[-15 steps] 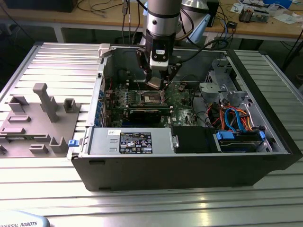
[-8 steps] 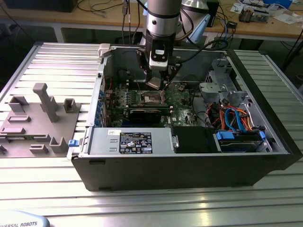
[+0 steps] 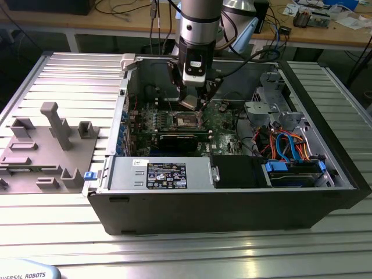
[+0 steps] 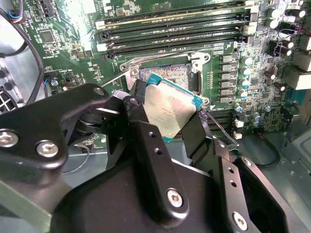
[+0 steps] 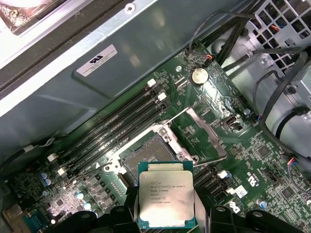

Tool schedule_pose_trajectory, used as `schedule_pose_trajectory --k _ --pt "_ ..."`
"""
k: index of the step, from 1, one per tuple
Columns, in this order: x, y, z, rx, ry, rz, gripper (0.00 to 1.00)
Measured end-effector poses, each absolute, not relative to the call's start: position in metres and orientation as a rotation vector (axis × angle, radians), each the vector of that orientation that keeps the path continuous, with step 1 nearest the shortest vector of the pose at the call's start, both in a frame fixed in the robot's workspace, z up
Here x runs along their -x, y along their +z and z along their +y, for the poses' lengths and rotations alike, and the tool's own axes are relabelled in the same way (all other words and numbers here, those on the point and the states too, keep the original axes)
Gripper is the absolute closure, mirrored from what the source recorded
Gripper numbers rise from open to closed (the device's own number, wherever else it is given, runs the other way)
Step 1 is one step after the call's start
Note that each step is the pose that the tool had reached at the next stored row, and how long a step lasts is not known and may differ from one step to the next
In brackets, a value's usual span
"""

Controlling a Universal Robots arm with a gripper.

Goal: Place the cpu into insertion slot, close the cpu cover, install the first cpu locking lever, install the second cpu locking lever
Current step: 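Place the cpu into insertion slot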

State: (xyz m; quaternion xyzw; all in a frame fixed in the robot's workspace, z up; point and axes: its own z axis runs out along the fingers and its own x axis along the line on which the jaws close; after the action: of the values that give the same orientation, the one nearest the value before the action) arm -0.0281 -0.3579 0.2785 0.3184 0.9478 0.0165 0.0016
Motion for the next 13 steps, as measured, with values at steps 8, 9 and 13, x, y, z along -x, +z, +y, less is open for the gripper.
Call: schedule_pose_trajectory --k 8,9,13 --pt "0.0282 0.2782 -0.358 -1.013 0.049 2.969 0.46" --pt "0.0282 0.2782 -0.358 -1.016 0.048 2.968 0.46" --pt "0.0281 0.2781 -0.3579 -1.024 0.047 2.965 0.46"
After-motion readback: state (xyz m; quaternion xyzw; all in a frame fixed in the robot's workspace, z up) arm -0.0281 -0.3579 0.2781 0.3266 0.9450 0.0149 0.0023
